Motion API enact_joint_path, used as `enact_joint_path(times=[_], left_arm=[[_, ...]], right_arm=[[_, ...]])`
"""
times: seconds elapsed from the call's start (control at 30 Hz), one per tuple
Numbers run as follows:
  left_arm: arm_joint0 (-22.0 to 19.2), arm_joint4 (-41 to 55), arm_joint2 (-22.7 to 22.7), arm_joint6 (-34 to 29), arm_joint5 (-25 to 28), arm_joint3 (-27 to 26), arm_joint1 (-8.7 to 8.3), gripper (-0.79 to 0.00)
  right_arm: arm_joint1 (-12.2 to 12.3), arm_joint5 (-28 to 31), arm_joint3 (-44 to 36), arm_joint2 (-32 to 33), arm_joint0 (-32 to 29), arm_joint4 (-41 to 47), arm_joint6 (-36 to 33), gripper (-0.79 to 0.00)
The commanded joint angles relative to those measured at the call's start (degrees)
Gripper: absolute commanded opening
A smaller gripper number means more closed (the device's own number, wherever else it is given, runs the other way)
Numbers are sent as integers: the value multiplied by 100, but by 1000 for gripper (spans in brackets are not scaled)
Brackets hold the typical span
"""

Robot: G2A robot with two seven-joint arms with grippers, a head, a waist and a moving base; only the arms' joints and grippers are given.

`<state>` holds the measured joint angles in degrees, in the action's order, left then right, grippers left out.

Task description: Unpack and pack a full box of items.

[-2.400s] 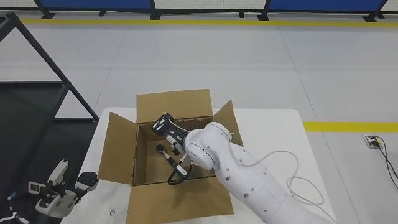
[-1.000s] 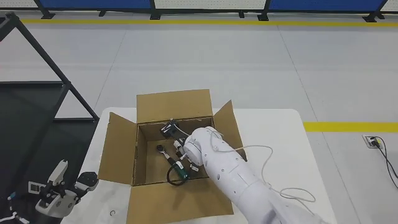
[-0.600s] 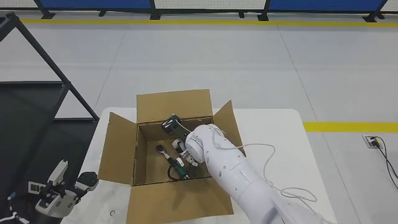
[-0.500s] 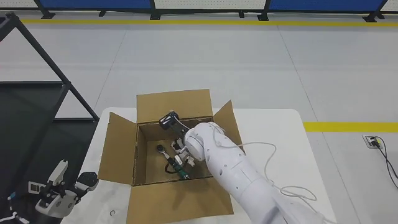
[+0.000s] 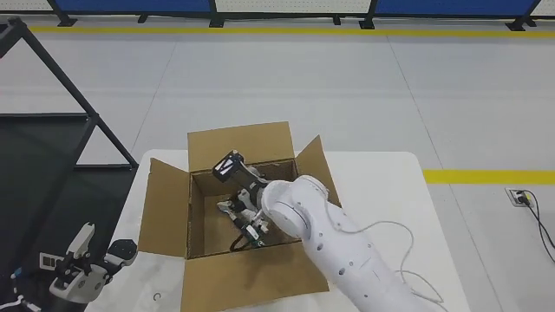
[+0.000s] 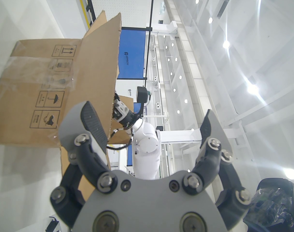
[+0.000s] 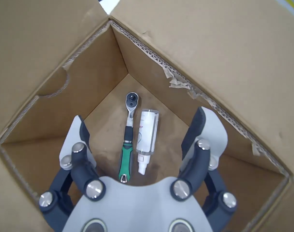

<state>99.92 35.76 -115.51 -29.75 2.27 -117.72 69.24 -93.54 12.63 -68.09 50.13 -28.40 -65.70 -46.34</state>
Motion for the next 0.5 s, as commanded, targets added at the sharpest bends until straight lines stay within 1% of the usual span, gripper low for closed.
enact_joint_path(times=[0.0, 0.1, 0.2, 0.33, 0.4, 0.47], left_arm=[[0, 0, 0, 0, 0, 0, 0, 0], [0, 0, 0, 0, 0, 0, 0, 0], [0, 0, 0, 0, 0, 0, 0, 0], [0, 0, 0, 0, 0, 0, 0, 0], [0, 0, 0, 0, 0, 0, 0, 0], [0, 0, 0, 0, 0, 0, 0, 0]], right_arm=[[208, 98, -1499, 416, -796, -356, -348, 0], [377, 199, -2733, 790, -1538, -711, -546, 0], [461, 114, -3565, 1096, -1858, -940, -766, 0], [515, -100, -4225, 1513, -1834, -1036, -1336, 0], [532, -181, -4358, 1715, -1720, -977, -1653, 0], [549, -272, -4315, 1960, -1547, -895, -1995, 0]])
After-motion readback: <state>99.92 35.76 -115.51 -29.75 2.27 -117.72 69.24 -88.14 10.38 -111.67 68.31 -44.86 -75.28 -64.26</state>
